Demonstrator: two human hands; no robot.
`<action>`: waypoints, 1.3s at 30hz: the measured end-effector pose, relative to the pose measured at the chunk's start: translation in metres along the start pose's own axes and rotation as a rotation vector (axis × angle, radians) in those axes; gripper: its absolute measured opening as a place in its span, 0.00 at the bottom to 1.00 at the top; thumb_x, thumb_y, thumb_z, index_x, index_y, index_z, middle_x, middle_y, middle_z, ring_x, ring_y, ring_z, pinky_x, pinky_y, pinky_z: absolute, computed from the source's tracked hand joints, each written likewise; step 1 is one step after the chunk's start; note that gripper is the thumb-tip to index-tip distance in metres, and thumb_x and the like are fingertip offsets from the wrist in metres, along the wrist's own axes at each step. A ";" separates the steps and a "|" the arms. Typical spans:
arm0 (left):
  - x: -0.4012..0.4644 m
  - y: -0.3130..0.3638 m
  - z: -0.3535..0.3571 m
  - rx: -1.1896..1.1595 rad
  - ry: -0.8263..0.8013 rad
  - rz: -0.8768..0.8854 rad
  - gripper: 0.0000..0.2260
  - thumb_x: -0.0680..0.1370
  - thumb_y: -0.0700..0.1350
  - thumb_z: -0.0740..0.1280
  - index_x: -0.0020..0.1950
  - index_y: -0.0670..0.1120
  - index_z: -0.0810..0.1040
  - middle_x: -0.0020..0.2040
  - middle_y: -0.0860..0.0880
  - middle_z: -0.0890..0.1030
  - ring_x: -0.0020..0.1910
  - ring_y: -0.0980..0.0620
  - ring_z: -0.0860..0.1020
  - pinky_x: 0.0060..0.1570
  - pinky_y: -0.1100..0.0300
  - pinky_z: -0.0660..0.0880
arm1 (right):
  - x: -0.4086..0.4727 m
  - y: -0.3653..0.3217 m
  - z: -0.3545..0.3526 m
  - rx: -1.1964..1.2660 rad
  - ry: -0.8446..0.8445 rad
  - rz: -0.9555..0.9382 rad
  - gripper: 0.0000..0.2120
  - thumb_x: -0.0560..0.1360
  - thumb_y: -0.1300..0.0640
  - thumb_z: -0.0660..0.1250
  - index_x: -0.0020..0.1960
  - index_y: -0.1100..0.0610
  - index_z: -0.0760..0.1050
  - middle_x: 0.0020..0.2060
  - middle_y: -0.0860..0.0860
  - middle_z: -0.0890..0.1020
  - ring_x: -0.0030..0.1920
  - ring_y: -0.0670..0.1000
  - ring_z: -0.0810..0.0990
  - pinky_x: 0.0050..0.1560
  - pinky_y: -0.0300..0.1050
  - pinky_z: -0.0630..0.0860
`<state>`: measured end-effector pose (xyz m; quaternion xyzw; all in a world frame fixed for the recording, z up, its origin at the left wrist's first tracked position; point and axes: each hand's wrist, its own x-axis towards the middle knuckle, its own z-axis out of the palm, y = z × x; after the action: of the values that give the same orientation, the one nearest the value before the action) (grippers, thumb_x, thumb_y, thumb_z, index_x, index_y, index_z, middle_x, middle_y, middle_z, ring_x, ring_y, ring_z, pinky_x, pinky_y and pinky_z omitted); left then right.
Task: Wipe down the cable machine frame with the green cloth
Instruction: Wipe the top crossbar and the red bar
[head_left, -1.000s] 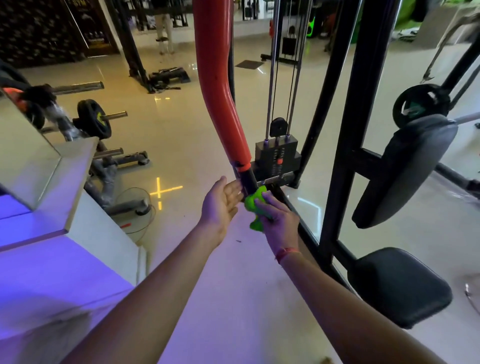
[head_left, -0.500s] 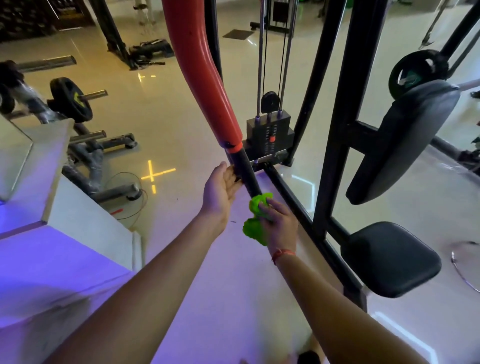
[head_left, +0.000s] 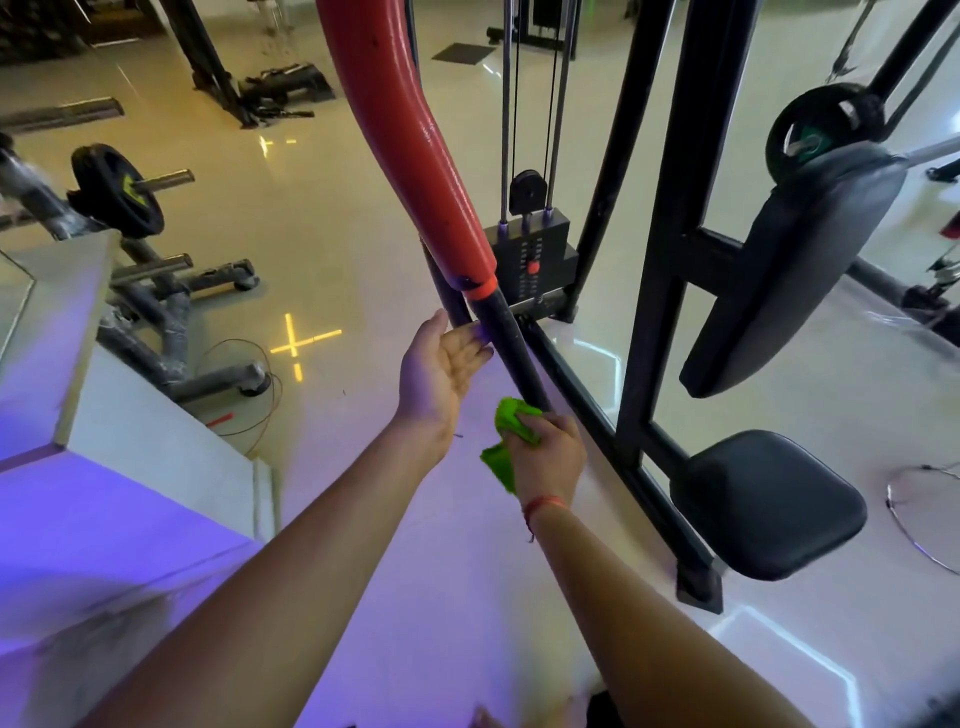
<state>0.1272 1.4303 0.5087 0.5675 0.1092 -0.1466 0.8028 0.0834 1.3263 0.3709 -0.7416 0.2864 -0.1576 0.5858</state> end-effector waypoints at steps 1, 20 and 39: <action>0.001 -0.001 0.001 0.008 -0.012 0.001 0.25 0.85 0.55 0.53 0.67 0.38 0.77 0.61 0.43 0.83 0.62 0.49 0.81 0.46 0.66 0.74 | 0.003 0.010 -0.007 0.075 0.017 0.149 0.10 0.68 0.63 0.78 0.48 0.54 0.86 0.48 0.50 0.83 0.43 0.32 0.81 0.49 0.26 0.74; -0.005 -0.008 0.005 -0.011 0.016 0.027 0.21 0.85 0.51 0.54 0.71 0.42 0.75 0.60 0.50 0.82 0.65 0.50 0.79 0.61 0.59 0.68 | 0.038 -0.018 -0.050 0.068 -0.085 0.193 0.13 0.76 0.69 0.70 0.57 0.58 0.85 0.46 0.53 0.86 0.30 0.36 0.79 0.27 0.21 0.67; -0.009 -0.012 0.003 0.073 0.026 0.019 0.19 0.85 0.52 0.53 0.69 0.47 0.76 0.64 0.51 0.82 0.67 0.51 0.77 0.74 0.52 0.65 | 0.032 -0.060 -0.032 0.031 -0.083 -0.287 0.20 0.72 0.70 0.72 0.58 0.52 0.85 0.55 0.45 0.84 0.53 0.38 0.81 0.60 0.30 0.75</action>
<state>0.1149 1.4246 0.5024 0.5993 0.1088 -0.1352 0.7815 0.1045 1.2910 0.4334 -0.7717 0.1507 -0.2133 0.5799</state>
